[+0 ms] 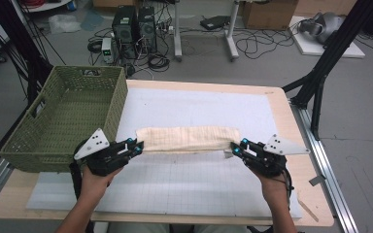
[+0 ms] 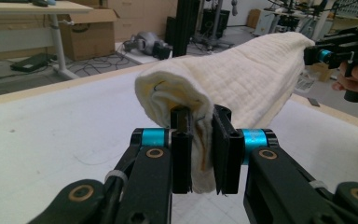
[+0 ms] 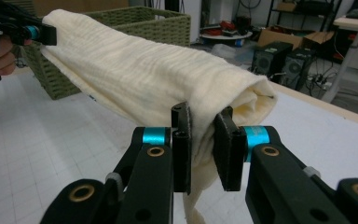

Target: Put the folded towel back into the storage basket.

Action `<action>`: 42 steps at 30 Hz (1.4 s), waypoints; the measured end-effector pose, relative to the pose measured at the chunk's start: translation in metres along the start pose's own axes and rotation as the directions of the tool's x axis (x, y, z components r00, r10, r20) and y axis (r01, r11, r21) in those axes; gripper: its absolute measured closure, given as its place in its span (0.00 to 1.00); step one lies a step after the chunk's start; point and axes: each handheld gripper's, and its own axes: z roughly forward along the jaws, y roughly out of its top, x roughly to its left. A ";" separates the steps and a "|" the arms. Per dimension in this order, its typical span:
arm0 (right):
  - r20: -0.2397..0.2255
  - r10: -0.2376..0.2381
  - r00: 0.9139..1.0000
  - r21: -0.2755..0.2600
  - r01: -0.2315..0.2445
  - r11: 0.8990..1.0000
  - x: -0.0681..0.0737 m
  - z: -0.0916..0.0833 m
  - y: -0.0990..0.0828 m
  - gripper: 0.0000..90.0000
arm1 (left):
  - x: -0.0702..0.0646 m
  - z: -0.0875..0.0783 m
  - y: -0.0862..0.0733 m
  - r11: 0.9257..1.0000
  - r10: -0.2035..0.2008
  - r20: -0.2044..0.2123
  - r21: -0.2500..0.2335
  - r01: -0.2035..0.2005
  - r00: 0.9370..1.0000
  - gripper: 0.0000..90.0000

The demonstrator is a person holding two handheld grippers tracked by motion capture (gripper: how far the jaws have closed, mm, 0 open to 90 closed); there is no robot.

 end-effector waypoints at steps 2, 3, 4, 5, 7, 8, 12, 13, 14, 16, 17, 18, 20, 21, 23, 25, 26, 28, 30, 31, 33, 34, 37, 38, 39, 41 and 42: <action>-0.008 -0.001 1.000 -0.005 0.001 1.000 0.000 0.004 0.003 0.88 | 0.001 -0.004 0.003 1.000 0.001 -0.011 -0.005 -0.001 1.000 0.88; -0.012 -0.001 1.000 -0.010 0.001 1.000 0.000 0.006 0.005 0.88 | 0.002 -0.006 0.004 1.000 0.000 -0.017 -0.007 0.000 1.000 0.88; -0.014 -0.004 1.000 -0.015 0.004 1.000 0.000 0.008 0.007 0.88 | 0.003 -0.008 0.004 1.000 0.002 -0.019 -0.009 -0.003 1.000 0.88; -0.019 -0.006 1.000 -0.017 0.006 1.000 0.000 0.011 0.009 0.88 | 0.004 -0.010 0.005 1.000 0.004 -0.024 -0.012 -0.004 1.000 0.88; -0.026 -0.011 1.000 -0.026 0.011 1.000 0.000 0.016 0.013 0.88 | 0.005 -0.015 0.006 1.000 0.002 -0.029 -0.019 -0.002 1.000 0.88; -0.030 -0.013 0.999 -0.024 0.012 1.000 0.000 0.018 0.015 0.88 | 0.006 -0.017 0.006 1.000 0.003 -0.035 -0.019 -0.003 0.999 0.88; -0.043 -0.025 0.999 -0.019 0.024 1.000 -0.001 0.032 0.021 0.88 | 0.009 -0.025 0.008 1.000 0.003 -0.048 -0.026 -0.004 0.999 0.88; -0.045 -0.023 0.999 -0.020 0.022 1.000 -0.002 0.035 0.022 0.88 | 0.010 -0.027 0.008 1.000 0.002 -0.053 -0.028 -0.004 0.999 0.88; -0.047 -0.021 0.999 -0.018 0.020 1.000 -0.002 0.039 0.024 0.88 | 0.011 -0.029 0.009 1.000 0.003 -0.055 -0.029 -0.005 0.999 0.88; -0.046 -0.023 0.999 -0.014 0.023 1.000 -0.003 0.046 0.028 0.88 | 0.013 -0.033 0.010 0.999 0.003 -0.062 -0.033 -0.005 0.998 0.88; -0.049 -0.023 0.999 -0.013 0.022 1.000 -0.004 0.050 0.030 0.88 | 0.013 -0.035 0.011 0.999 0.003 -0.065 -0.035 -0.005 0.998 0.88; -0.049 -0.025 0.998 -0.010 0.025 1.000 -0.004 0.053 0.033 0.88 | 0.014 -0.036 0.011 0.999 0.001 -0.070 -0.039 -0.004 0.998 0.88; -0.051 -0.032 0.998 -0.005 0.031 0.999 -0.005 0.061 0.039 0.88 | 0.016 -0.040 0.012 0.999 0.003 -0.076 -0.042 -0.006 0.997 0.88; -0.050 -0.036 0.998 -0.006 0.035 0.999 -0.005 0.064 0.042 0.88 | 0.016 -0.043 0.013 0.999 0.004 -0.079 -0.044 -0.008 0.997 0.88; -0.049 -0.045 0.998 0.003 0.045 0.999 -0.006 0.072 0.049 0.88 | 0.017 -0.047 0.013 0.999 0.007 -0.087 -0.046 -0.011 0.996 0.88; -0.048 -0.052 0.998 0.005 0.052 0.999 -0.006 0.080 0.055 0.88 | 0.018 -0.051 0.014 0.999 0.010 -0.095 -0.050 -0.015 0.995 0.88; -0.050 -0.052 0.997 0.007 0.053 0.999 -0.006 0.085 0.058 0.88 | 0.019 -0.053 0.014 0.998 0.010 -0.099 -0.054 -0.015 0.995 0.88; -0.053 -0.062 0.997 0.007 0.062 0.998 -0.006 0.094 0.064 0.88 | 0.020 -0.059 0.015 0.998 0.012 -0.106 -0.059 -0.018 0.994 0.88; -0.054 -0.072 0.996 0.011 0.072 0.997 -0.005 0.103 0.071 0.88 | 0.022 -0.064 0.016 0.998 0.011 -0.113 -0.064 -0.018 0.993 0.88; -0.059 -0.075 0.995 0.012 0.076 0.997 -0.004 0.108 0.075 0.88 | 0.023 -0.067 0.016 0.998 0.012 -0.119 -0.065 -0.020 0.993 0.88; -0.064 -0.085 0.994 0.015 0.086 0.996 -0.003 0.118 0.082 0.88 | 0.025 -0.073 0.017 0.997 0.012 -0.125 -0.069 -0.021 0.992 0.88; -0.066 -0.088 0.994 0.016 0.090 0.996 -0.002 0.122 0.085 0.88 | 0.025 -0.075 0.016 0.997 0.014 -0.130 -0.069 -0.023 0.991 0.88; -0.076 -0.098 0.992 0.018 0.100 0.995 0.001 0.137 0.095 0.88 | 0.028 -0.082 0.016 0.997 0.013 -0.141 -0.073 -0.024 0.990 0.88; -0.079 -0.102 0.992 0.020 0.103 0.994 0.003 0.142 0.098 0.88 | 0.029 -0.084 0.016 0.997 0.013 -0.144 -0.074 -0.024 0.990 0.88; -0.082 -0.107 0.991 0.021 0.109 0.994 0.004 0.147 0.102 0.88 | 0.030 -0.087 0.016 0.997 0.012 -0.147 -0.075 -0.024 0.989 0.88; -0.087 -0.111 0.990 0.021 0.113 0.993 0.006 0.156 0.109 0.88 | 0.032 -0.091 0.016 0.997 0.012 -0.152 -0.078 -0.024 0.988 0.88; -0.090 -0.118 0.989 0.022 0.120 0.993 0.007 0.161 0.112 0.88 | 0.032 -0.093 0.016 0.997 0.011 -0.156 -0.080 -0.023 0.988 0.88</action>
